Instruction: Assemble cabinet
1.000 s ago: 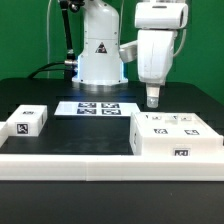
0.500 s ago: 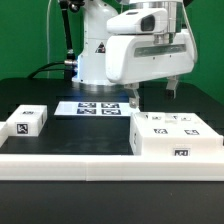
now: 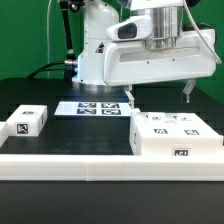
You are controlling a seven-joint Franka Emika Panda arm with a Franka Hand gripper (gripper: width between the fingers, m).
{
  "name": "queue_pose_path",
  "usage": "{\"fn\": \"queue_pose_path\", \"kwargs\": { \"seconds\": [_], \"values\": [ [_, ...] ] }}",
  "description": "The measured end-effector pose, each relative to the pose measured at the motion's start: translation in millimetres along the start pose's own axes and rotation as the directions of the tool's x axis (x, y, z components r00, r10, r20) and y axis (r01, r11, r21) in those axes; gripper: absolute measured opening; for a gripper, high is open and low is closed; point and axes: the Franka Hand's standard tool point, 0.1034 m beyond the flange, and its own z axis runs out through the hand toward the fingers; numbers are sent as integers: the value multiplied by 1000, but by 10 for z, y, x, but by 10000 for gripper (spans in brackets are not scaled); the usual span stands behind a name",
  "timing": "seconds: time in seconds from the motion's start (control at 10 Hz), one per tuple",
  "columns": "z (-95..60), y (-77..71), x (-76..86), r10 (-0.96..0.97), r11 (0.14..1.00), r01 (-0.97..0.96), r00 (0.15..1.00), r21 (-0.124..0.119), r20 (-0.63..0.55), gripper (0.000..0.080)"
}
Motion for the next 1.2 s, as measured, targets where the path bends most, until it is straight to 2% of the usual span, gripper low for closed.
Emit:
{"fn": "queue_pose_path", "kwargs": {
  "seconds": [0.2,0.4,0.6,1.1,1.2],
  "values": [
    [83,-83,-119,178,984,-178,984,-11,4,797],
    [148,-114,-211,163,986,-163,987,-23,-7,797],
    [198,-208,-296,132,991,-132,991,-32,-1,797],
    [229,-207,-312,93,995,-93,996,-32,-2,797],
    [290,-207,-339,88,995,-88,996,-37,9,797]
  ]
}}
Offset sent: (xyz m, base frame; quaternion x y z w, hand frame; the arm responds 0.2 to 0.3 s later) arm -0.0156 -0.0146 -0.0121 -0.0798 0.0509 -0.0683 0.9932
